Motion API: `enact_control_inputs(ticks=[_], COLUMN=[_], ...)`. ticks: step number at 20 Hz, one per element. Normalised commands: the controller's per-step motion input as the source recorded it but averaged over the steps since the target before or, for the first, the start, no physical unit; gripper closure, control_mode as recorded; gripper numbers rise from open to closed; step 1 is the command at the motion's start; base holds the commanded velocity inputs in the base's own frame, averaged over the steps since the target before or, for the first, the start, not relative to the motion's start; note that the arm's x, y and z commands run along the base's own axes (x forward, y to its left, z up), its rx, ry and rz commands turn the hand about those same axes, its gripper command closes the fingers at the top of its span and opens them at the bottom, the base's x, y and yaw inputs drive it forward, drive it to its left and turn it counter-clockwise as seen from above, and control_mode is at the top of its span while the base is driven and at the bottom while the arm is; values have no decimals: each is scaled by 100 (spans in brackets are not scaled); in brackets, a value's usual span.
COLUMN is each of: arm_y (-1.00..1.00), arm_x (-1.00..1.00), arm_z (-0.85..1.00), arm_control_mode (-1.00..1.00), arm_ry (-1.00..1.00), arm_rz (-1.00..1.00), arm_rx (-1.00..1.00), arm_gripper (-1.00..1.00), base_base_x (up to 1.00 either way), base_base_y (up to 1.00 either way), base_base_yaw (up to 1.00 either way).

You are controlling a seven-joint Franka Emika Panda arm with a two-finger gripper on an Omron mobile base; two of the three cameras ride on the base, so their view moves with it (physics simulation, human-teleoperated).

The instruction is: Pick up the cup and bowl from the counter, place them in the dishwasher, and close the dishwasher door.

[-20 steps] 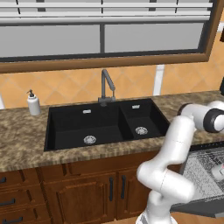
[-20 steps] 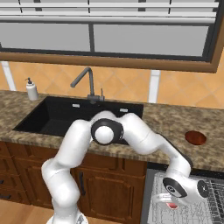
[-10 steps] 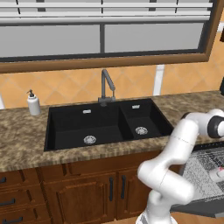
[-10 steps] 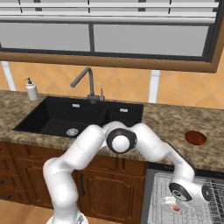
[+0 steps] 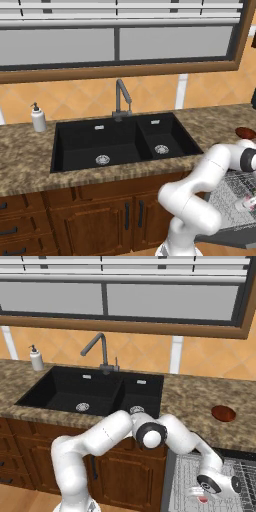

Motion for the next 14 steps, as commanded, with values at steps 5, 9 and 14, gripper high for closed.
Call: enact_control_inputs(ticks=[5,9,14], arm_y=[-5,0,0], arm_x=[11,0,-14], arm_z=[-50,-22,0], arm_control_mode=[-100,-100,-100], arm_ry=[7,10,19], arm_rz=[0,0,0], arm_rx=[1,1,0], arm_gripper=[100,-100,-100], base_base_x=[0,0,0], base_base_y=[0,0,0], base_base_yaw=[0,0,0])
